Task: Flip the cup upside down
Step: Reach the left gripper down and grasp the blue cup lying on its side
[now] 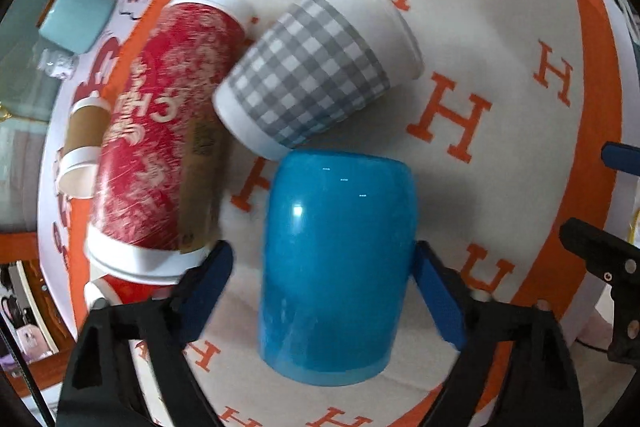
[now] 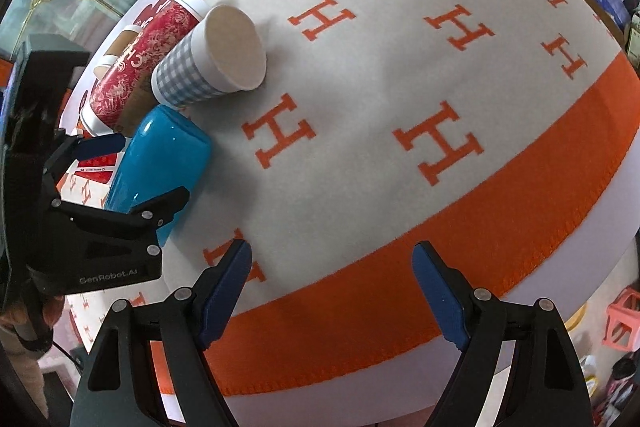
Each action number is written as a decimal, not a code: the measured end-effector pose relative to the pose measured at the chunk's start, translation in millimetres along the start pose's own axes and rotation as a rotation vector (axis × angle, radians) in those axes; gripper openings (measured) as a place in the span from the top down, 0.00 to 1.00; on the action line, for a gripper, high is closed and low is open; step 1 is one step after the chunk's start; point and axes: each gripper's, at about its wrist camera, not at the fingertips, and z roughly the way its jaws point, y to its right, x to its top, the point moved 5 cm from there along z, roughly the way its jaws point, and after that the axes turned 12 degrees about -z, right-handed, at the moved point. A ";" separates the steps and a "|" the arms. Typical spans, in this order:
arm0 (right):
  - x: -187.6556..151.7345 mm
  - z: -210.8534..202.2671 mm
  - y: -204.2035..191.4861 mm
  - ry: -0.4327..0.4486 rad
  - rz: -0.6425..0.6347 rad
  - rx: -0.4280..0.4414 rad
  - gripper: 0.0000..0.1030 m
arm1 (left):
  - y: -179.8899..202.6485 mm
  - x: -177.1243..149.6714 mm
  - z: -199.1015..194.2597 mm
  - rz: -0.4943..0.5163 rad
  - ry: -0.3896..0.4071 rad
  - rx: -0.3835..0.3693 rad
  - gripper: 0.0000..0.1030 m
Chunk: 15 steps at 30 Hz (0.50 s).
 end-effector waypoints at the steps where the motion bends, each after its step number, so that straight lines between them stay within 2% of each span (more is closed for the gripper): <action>1: 0.0 0.5 0.6 0.000 0.000 0.000 0.18 | 0.5 0.3 1.9 -0.002 -0.015 -0.003 0.31; 7: -0.7 1.3 5.6 0.002 0.010 0.001 0.19 | -4.3 1.7 2.6 -0.070 -0.049 -0.046 0.31; 11: -4.0 -2.1 8.2 0.004 0.013 0.000 0.20 | -17.2 1.8 1.9 -0.188 -0.086 -0.095 0.32; 15: -3.9 -8.1 9.8 0.016 0.015 0.004 0.20 | -28.0 -0.5 -17.1 -0.306 -0.075 -0.147 0.32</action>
